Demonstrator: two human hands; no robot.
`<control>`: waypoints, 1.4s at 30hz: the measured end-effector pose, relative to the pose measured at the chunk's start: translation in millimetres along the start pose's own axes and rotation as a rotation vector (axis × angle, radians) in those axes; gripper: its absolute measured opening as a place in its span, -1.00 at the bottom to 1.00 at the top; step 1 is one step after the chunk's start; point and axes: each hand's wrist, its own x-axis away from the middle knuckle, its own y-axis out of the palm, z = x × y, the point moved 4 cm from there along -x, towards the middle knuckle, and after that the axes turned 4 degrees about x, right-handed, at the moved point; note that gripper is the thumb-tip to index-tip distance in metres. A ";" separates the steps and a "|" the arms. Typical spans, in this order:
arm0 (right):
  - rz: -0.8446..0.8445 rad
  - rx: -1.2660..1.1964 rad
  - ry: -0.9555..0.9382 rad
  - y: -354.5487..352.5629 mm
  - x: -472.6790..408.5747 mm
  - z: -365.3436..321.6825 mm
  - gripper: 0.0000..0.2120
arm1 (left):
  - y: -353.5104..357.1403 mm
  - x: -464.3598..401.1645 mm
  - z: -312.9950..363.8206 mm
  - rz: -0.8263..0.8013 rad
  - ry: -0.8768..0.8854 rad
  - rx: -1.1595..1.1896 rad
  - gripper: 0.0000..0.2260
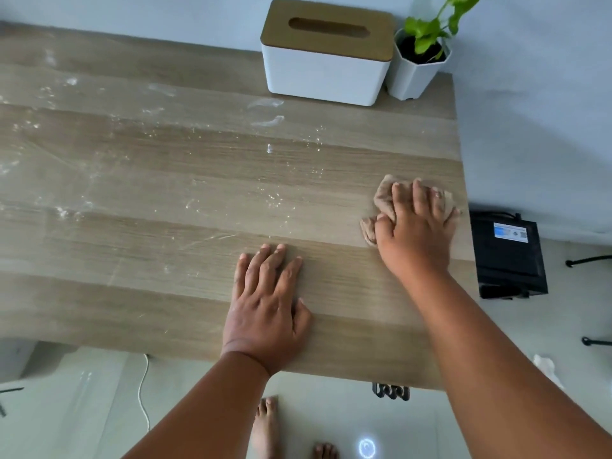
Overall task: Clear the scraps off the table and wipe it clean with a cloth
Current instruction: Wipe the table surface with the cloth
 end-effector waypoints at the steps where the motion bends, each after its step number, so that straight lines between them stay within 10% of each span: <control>1: 0.000 -0.015 -0.002 -1.6 -17.5 -17.3 -0.32 | -0.3 0.0 -0.1 0.003 0.000 0.002 -0.44; 12: -0.032 0.059 -0.683 1.2 10.3 -52.1 -0.32 | 0.9 1.8 -1.9 0.004 0.007 -0.008 -0.43; 22: 0.032 -0.037 -0.009 -14.1 -95.5 -49.4 -0.31 | 3.3 1.8 -4.3 0.018 0.005 0.018 -0.42; 32: -0.029 0.029 -0.742 -1.4 -38.9 -79.1 -0.32 | 4.9 1.8 -4.5 0.028 0.008 0.010 -0.42; 42: -0.022 -0.061 -0.145 -12.4 -116.8 -85.1 -0.26 | 5.7 0.6 -5.3 0.035 0.008 0.012 -0.41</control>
